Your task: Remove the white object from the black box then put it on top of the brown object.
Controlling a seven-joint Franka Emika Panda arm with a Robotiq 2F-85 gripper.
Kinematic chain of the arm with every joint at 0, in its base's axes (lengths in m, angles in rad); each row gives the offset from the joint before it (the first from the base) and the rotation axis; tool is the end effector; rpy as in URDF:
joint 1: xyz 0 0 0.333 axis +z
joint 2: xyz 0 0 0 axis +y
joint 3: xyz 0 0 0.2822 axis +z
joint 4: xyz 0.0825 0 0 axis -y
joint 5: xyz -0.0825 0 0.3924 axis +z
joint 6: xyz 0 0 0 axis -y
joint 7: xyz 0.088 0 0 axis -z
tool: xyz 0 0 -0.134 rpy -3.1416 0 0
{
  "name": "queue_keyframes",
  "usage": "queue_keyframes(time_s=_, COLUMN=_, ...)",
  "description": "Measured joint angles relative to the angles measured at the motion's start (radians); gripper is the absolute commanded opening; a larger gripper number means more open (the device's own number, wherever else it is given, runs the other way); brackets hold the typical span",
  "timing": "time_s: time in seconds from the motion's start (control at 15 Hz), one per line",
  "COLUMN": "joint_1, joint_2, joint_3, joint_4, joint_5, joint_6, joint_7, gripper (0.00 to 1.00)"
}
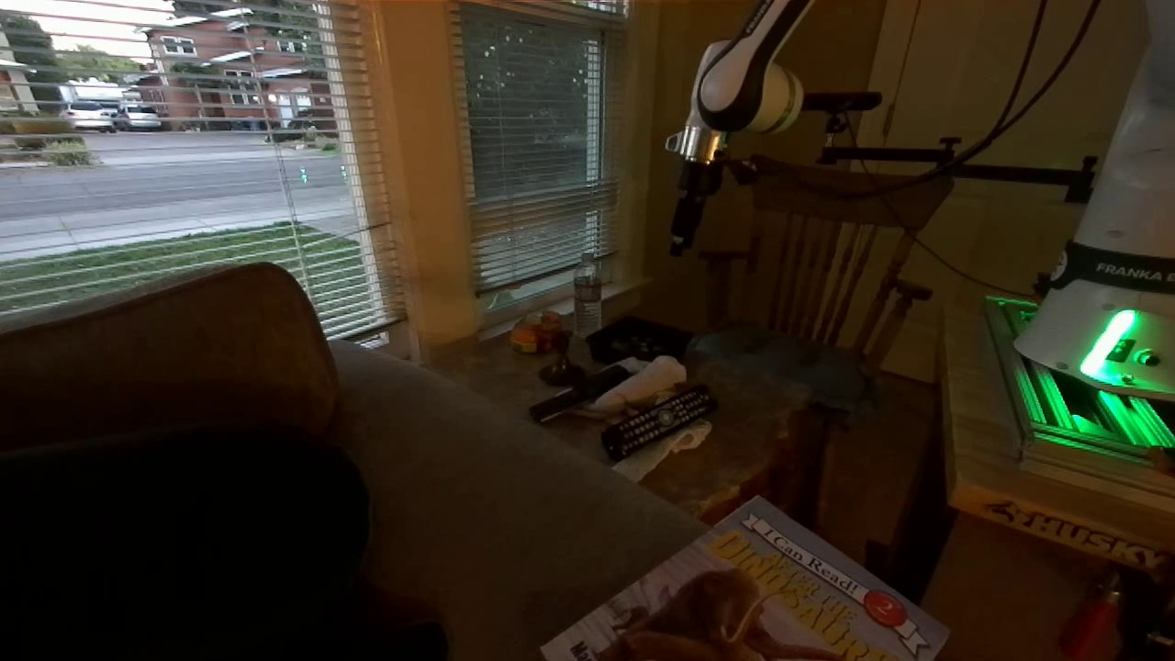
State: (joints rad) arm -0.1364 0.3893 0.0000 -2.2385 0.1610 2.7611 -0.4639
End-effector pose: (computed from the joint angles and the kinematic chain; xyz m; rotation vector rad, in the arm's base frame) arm 0.5470 -0.0802 0.1403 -3.0931 -0.2822 -0.2295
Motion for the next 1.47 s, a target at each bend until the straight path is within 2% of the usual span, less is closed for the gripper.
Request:
queue_keyframes(time_s=0.27, joint_1=-0.005, joint_2=0.114, joint_3=0.010, joint_4=0.090, joint_5=-0.005, joint_6=0.043, joint_7=0.027, gripper=1.00)
queue_keyframes(time_s=0.8, joint_1=-0.043, joint_2=0.324, joint_3=0.054, joint_4=0.306, joint_5=-0.028, joint_6=0.055, joint_7=0.043, gripper=1.00)
queue_keyframes(time_s=1.13, joint_1=-0.015, joint_2=0.418, joint_3=0.036, joint_4=0.392, joint_5=-0.078, joint_6=0.070, joint_7=0.128, gripper=1.00)
queue_keyframes(time_s=1.47, joint_1=0.034, joint_2=0.486, joint_3=0.007, joint_4=0.430, joint_5=-0.090, joint_6=0.123, joint_7=0.226, gripper=1.00)
